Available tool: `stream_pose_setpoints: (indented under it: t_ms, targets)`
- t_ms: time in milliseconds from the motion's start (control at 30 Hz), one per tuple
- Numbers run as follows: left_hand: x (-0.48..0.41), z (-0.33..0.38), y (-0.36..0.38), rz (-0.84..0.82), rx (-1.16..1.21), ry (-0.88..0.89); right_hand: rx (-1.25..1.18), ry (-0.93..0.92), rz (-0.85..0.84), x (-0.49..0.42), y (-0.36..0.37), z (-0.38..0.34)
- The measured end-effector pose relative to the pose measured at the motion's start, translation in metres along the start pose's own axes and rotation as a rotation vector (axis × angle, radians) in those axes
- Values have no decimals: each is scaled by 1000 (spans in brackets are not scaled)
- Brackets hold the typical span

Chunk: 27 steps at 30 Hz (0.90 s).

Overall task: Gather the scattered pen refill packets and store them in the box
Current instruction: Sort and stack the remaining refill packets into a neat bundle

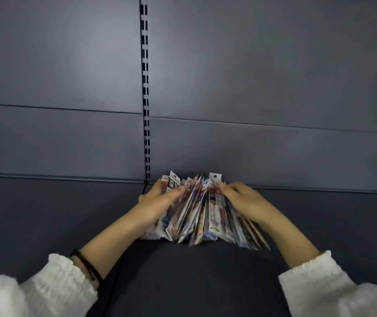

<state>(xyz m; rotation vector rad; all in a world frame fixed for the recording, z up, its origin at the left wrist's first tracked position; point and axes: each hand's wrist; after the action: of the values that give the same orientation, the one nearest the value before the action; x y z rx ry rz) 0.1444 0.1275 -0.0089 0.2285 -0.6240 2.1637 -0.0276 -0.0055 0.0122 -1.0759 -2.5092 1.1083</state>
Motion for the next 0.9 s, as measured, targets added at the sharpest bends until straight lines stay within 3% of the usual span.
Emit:
stream_pose_setpoints:
  t_ms: [133, 300, 467, 700, 900]
  targets:
    - [13, 2, 13, -41, -14, 61, -124, -68, 12, 3, 12, -7]
    - [22, 13, 34, 26, -101, 137, -411, -110, -65, 8, 23, -19]
    - [18, 5, 31, -114, 191, 177, -673, -68, -117, 4, 38, -19]
    - [25, 8, 25, -221, 332, 294, -859, -115, -109, 9, 36, -25]
    - [24, 12, 23, -269, 489, 207, -892, -183, -151, 15, 47, -37]
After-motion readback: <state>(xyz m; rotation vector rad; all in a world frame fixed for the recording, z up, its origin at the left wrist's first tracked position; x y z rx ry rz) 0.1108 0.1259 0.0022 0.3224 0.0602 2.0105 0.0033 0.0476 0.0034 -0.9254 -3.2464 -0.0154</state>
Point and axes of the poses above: each hand's wrist, its own x-axis away from the middle knuckle, its own y-axis out of the palm, z = x × y, and after that the axes turned 14 degrees about -y, right-handed
